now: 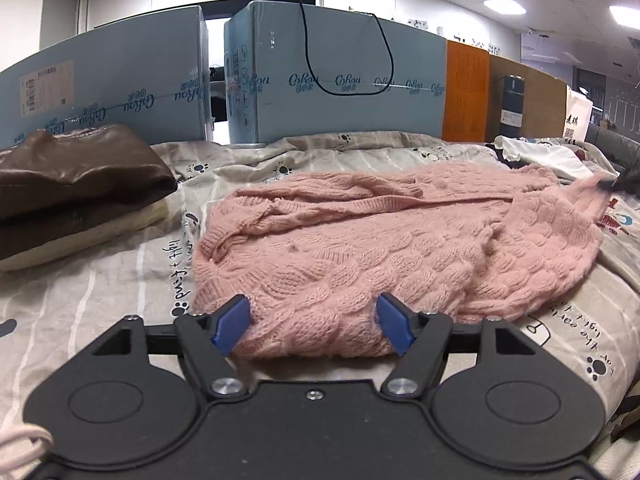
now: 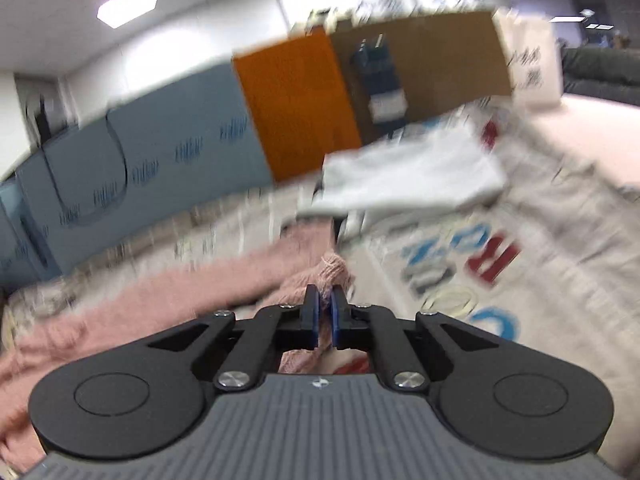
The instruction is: Fold clothes
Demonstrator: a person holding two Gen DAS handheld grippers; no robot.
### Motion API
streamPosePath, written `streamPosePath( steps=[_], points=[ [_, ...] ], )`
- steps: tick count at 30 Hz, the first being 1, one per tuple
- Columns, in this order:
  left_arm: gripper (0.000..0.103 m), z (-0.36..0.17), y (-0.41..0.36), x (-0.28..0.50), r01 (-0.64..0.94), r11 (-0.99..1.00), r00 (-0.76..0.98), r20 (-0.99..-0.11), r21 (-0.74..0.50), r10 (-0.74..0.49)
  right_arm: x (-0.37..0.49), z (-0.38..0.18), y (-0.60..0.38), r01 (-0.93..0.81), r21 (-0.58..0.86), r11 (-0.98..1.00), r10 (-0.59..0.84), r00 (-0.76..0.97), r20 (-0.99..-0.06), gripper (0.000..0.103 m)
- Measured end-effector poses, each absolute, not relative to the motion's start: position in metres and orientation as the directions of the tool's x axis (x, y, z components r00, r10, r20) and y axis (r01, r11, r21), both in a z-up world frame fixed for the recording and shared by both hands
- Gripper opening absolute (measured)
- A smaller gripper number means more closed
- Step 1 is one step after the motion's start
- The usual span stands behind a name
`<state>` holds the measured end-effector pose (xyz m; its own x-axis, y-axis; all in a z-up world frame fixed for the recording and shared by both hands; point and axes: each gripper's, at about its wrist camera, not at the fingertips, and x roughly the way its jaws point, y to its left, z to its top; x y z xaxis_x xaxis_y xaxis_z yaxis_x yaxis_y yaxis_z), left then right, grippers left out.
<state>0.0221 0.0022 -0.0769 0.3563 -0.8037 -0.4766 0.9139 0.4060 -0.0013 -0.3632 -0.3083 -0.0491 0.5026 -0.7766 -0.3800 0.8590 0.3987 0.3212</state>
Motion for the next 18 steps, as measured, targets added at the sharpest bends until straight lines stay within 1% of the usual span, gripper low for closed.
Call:
streamPosePath(
  steps=[1,4,7,9,11,12,13,14,15,16,18],
  points=[
    [0.07,-0.077,0.002,0.022,0.914,0.405,0.355,-0.478,-0.002,-0.804,-0.369,-0.042,-0.305,0.86,0.332,0.387,-0.785,0.496,-0.371,0.005],
    [0.07,-0.078,0.001,0.023,0.916,0.402,0.351,-0.479,-0.003,-0.804,-0.375,-0.033,-0.303,0.879,0.326,0.347,-0.784,0.463,-0.413,0.005],
    [0.07,-0.078,0.001,0.023,0.916,0.401,0.351,-0.478,-0.004,-0.805,-0.369,-0.053,-0.307,0.933,0.215,0.289,-0.795,0.359,-0.489,0.005],
    [0.07,-0.077,0.001,0.022,0.917,0.399,0.352,-0.472,0.0,-0.808,-0.369,-0.073,-0.318,0.939,0.21,0.271,-0.769,0.342,-0.54,0.005],
    [0.07,-0.075,0.005,0.02,0.92,0.392,0.347,-0.442,-0.011,-0.827,-0.37,-0.086,-0.322,0.938,0.219,0.27,-0.758,0.347,-0.553,0.008],
    [0.071,-0.072,0.008,0.019,0.923,0.383,0.339,-0.414,-0.025,-0.845,-0.37,-0.088,-0.322,0.938,0.219,0.269,-0.761,0.346,-0.549,0.012],
    [0.071,-0.07,0.012,0.017,0.927,0.374,0.331,-0.384,-0.04,-0.862,-0.37,-0.084,-0.319,0.94,0.213,0.265,-0.77,0.339,-0.54,0.031],
    [0.071,-0.067,0.013,0.015,0.933,0.356,0.314,-0.356,-0.056,-0.88,-0.37,-0.08,-0.316,0.943,0.21,0.259,-0.785,0.332,-0.522,0.044],
    [0.071,-0.063,0.013,0.013,0.939,0.336,0.295,-0.328,-0.073,-0.897,-0.37,-0.073,-0.312,0.945,0.211,0.251,-0.81,0.324,-0.489,0.068],
    [0.071,-0.059,0.01,0.009,0.948,0.309,0.273,-0.308,-0.076,-0.912,-0.367,-0.067,-0.308,0.944,0.208,0.256,-0.827,0.325,-0.459,0.072],
    [0.071,-0.055,-0.001,-0.001,0.969,0.24,0.213,-0.295,-0.057,-0.931,-0.352,-0.055,-0.301,0.921,0.205,0.332,-0.817,0.389,-0.426,0.072]
  ],
)
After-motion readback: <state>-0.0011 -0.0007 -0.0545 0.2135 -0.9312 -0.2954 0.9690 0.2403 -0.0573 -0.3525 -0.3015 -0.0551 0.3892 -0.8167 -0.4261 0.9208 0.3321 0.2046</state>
